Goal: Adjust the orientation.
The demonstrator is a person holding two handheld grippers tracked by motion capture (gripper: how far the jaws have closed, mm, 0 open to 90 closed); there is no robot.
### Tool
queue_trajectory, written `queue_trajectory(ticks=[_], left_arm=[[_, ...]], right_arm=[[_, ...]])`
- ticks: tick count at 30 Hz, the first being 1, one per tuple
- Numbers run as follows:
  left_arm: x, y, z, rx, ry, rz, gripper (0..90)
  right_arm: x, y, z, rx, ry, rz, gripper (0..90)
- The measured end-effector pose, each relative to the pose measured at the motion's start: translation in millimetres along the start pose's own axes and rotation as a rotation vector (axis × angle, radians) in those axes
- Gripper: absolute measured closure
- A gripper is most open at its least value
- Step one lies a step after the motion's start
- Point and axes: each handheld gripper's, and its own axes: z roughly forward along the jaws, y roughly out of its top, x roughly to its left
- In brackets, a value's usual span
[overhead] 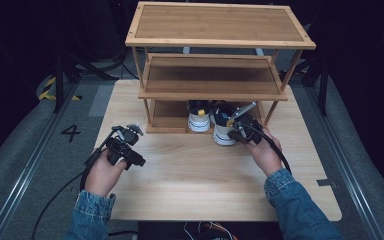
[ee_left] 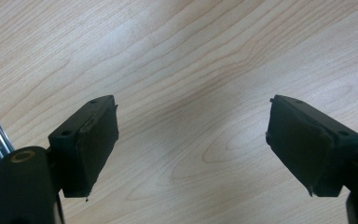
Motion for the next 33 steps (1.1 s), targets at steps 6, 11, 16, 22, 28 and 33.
queue_trajectory(ticks=[6, 11, 16, 22, 28, 33], left_arm=[[-0.5, -5.3, -0.9, 0.004, 0.008, 0.001, 17.0], [2.6, -10.6, -1.0, 0.005, 0.018, -0.005, 17.0], [3.1, -13.5, -1.5, 0.005, 0.019, -0.001, 17.0], [3.6, -15.0, -2.2, 0.006, 0.020, -0.007, 17.0], [1.8, -14.8, -1.4, 0.011, 0.014, -0.025, 17.0], [2.7, -12.8, 0.3, 0.008, 0.013, 0.003, 17.0]], right_arm=[[-2.9, 1.4, 4.5, -0.025, -0.008, -0.011, 89.5], [-4.5, 7.8, 11.6, -0.029, -0.030, -0.023, 89.6], [-6.1, 11.3, 19.9, -0.062, -0.035, -0.036, 89.6], [-9.6, 12.2, 29.2, -0.057, -0.061, -0.041, 89.7], [-8.9, 14.8, 34.3, -0.060, -0.094, -0.046, 89.7], [-10.9, 18.1, 38.6, -0.066, -0.120, -0.047, 89.7]])
